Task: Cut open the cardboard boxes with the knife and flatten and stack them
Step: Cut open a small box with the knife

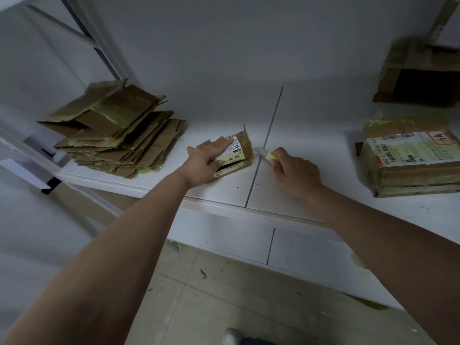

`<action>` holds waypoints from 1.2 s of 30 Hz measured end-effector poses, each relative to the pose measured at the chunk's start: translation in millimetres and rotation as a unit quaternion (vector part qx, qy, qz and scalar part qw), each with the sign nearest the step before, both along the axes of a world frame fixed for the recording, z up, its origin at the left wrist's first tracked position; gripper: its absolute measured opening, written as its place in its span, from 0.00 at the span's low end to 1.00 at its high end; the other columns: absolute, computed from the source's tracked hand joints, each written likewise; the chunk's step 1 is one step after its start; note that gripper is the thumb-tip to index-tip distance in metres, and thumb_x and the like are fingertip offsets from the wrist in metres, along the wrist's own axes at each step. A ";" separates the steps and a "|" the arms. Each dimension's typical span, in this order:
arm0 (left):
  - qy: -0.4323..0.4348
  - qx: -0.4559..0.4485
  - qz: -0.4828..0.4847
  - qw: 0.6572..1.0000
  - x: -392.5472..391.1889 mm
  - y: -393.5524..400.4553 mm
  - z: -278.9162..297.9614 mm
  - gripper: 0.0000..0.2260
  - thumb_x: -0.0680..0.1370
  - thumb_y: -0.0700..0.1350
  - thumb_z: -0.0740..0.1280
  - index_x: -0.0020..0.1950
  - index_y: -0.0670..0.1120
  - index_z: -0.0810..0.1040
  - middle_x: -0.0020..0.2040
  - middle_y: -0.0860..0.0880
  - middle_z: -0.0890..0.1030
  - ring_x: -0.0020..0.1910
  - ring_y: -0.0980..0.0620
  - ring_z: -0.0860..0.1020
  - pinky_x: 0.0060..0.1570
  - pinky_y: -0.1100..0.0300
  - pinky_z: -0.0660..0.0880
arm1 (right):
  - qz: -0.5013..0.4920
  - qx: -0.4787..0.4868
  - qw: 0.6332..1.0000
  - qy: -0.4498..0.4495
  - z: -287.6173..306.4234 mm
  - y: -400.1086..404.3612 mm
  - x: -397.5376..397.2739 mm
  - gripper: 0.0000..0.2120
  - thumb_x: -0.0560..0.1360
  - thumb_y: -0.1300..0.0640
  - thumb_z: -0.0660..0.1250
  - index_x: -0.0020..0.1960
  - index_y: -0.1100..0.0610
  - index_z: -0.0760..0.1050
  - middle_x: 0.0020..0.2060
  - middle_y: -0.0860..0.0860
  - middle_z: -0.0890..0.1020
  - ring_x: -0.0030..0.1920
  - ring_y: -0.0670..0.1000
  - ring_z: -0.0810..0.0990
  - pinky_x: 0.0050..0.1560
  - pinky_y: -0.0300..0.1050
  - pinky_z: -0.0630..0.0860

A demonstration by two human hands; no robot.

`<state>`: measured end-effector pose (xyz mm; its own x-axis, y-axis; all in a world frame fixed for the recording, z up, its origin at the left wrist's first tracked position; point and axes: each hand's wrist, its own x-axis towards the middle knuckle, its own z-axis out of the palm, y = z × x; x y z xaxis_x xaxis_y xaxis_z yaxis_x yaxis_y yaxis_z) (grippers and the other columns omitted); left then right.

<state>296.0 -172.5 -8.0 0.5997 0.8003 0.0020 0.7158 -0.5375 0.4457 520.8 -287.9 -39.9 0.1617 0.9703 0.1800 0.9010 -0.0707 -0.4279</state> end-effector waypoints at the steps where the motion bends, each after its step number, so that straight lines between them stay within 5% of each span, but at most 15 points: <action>1: -0.003 0.005 -0.004 1.000 -2.1 2.3 -2.2 0.27 0.79 0.39 0.61 0.75 0.59 0.62 0.77 0.50 0.61 0.76 0.45 0.55 0.75 0.43 0.48 | 0.004 0.002 1.000 0.002 -0.2 3.4 -0.8 0.11 0.82 0.50 0.51 0.60 0.54 0.65 0.39 0.54 0.78 0.36 0.57 0.74 0.36 0.45 0.66; 13: -0.004 0.046 0.019 0.999 2.6 -1.5 -4.6 0.26 0.80 0.37 0.61 0.75 0.57 0.63 0.76 0.51 0.63 0.75 0.44 0.57 0.73 0.51 0.48 | 0.029 -0.003 0.999 -0.042 -7.3 18.5 -6.7 0.11 0.82 0.52 0.50 0.61 0.54 0.64 0.34 0.51 0.73 0.32 0.55 0.71 0.33 0.43 0.61; 19: -0.005 0.063 0.013 0.998 8.7 4.2 -4.5 0.26 0.80 0.37 0.61 0.75 0.57 0.64 0.75 0.49 0.65 0.74 0.43 0.60 0.74 0.44 0.54 | 0.071 -0.029 0.994 -0.083 -5.2 6.2 -2.6 0.12 0.81 0.53 0.52 0.61 0.54 0.66 0.43 0.55 0.80 0.36 0.55 0.71 0.38 0.43 0.62; 27: 0.093 0.088 -0.021 0.992 8.0 2.1 -0.9 0.41 0.71 0.40 0.74 0.77 0.58 0.56 0.76 0.47 0.63 0.73 0.41 0.61 0.71 0.45 0.56 | 0.013 0.027 0.999 0.035 -14.2 4.6 4.1 0.11 0.80 0.53 0.55 0.58 0.58 0.70 0.40 0.57 0.80 0.38 0.59 0.78 0.36 0.44 0.63; 32: 0.065 0.146 0.018 0.987 6.4 -7.6 -4.1 0.36 0.73 0.35 0.69 0.76 0.56 0.61 0.69 0.41 0.63 0.63 0.38 0.67 0.62 0.44 0.71 | -0.021 0.054 0.996 0.064 -15.0 4.9 5.2 0.11 0.81 0.54 0.56 0.56 0.60 0.69 0.34 0.53 0.75 0.36 0.59 0.77 0.35 0.44 0.62; 36: 0.013 0.144 0.007 0.989 -1.9 -14.3 -1.1 0.33 0.73 0.37 0.69 0.76 0.51 0.63 0.61 0.42 0.69 0.55 0.43 0.72 0.57 0.50 0.74 | -0.039 0.065 0.995 0.070 -14.0 3.1 5.3 0.10 0.80 0.55 0.56 0.56 0.60 0.70 0.33 0.51 0.72 0.35 0.59 0.76 0.36 0.44 0.62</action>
<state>294.1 -186.9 -9.1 0.5910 0.7770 0.2166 0.7336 -0.6294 0.2563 526.0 -284.8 -53.9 0.2671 0.9242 0.2728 0.8260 -0.0738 -0.5588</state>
